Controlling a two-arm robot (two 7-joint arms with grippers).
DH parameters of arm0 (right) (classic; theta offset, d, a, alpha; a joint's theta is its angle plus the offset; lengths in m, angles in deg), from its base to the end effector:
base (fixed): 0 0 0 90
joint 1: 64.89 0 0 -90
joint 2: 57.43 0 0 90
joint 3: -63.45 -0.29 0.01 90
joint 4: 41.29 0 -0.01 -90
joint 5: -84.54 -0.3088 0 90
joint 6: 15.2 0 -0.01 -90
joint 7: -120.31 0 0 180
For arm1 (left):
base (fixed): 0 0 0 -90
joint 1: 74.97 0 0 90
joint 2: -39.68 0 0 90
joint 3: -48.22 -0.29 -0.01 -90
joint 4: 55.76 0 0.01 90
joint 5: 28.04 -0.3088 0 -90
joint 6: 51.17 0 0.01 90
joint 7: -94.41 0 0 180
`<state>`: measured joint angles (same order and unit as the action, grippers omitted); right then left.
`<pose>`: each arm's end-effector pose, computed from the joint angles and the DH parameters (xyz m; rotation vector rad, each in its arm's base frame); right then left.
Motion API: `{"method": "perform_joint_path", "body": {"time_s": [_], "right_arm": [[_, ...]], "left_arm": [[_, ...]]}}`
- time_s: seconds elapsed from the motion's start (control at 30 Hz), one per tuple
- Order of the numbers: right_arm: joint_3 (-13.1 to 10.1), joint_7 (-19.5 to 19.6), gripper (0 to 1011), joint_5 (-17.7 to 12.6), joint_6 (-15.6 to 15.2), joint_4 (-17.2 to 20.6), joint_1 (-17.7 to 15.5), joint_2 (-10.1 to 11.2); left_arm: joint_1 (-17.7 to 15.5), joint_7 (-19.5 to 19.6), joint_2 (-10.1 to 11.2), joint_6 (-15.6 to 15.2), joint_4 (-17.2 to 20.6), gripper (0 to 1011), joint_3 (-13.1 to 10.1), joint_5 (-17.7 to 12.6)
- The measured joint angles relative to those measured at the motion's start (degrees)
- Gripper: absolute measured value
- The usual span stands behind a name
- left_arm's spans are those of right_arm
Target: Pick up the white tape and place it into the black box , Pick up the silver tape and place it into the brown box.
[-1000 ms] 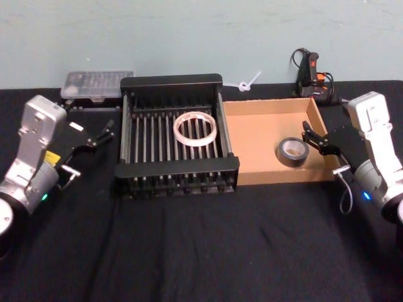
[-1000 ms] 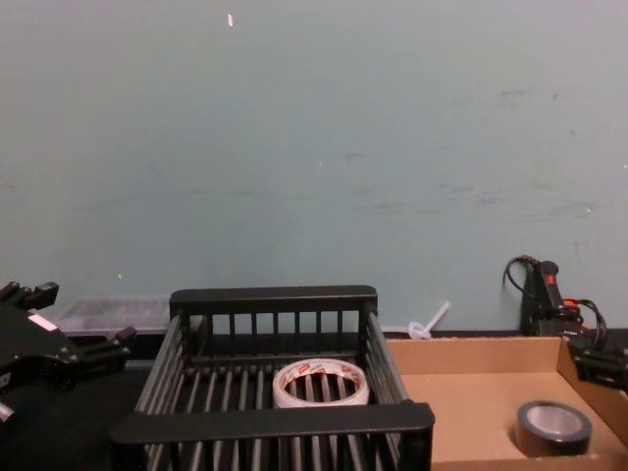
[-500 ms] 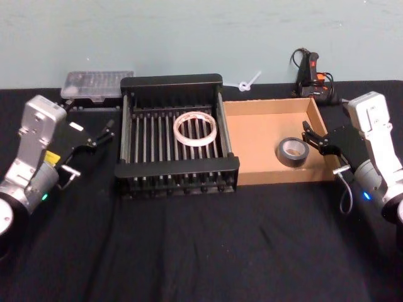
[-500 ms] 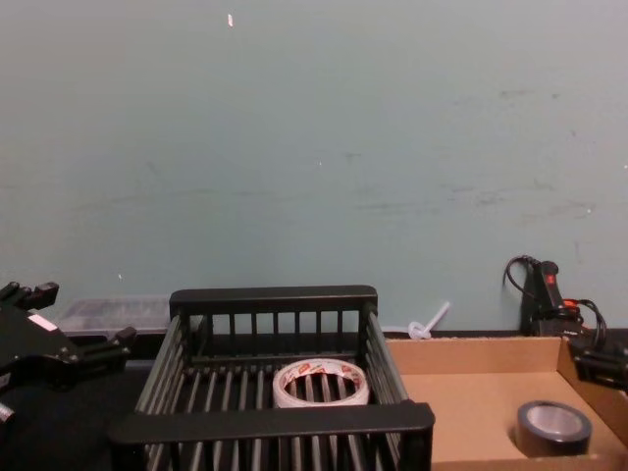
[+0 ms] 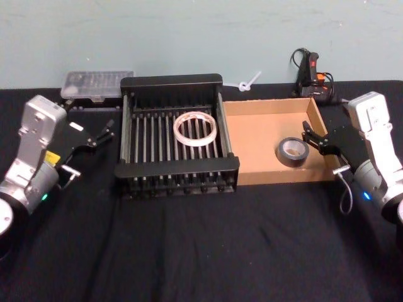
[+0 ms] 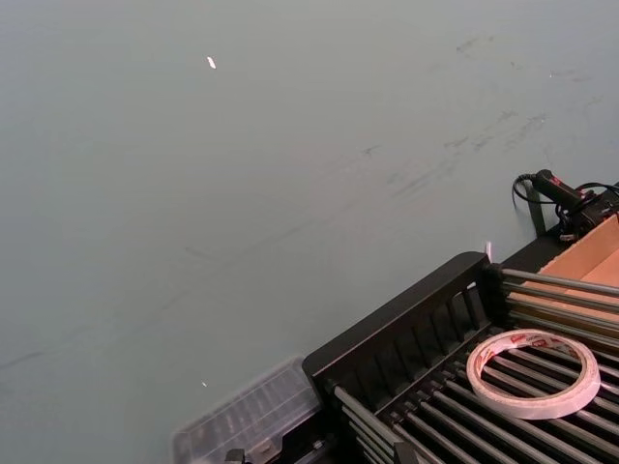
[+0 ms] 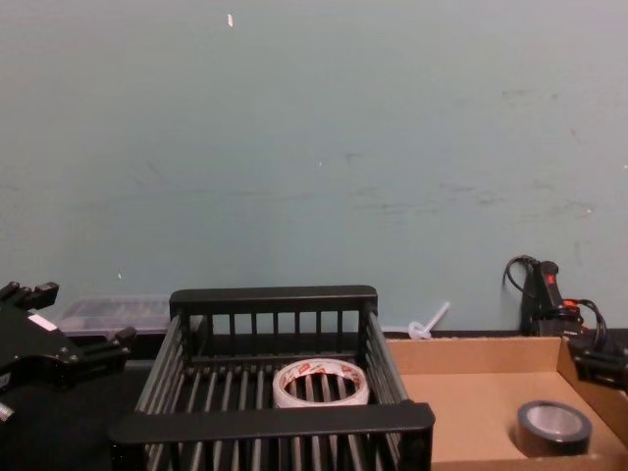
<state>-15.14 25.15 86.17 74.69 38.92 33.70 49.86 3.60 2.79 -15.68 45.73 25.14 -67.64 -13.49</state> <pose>0.3659 -0.0443 -0.3058 -0.3204 -0.2190 -1.3162 0.3581 0.0827 -0.3023 0.3045 -0.2849 1.2480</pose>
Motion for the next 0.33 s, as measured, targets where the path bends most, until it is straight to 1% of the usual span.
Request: {"method": "perform_joint_path", "body": {"time_s": [0.33], "right_arm": [[0.0, 0.0, 1002, 0.0, 0.0, 0.0, 0.0, 0.0]], "left_arm": [[0.0, 0.0, 0.0, 0.0, 0.0, 1001, 0.0, 0.0]]}}
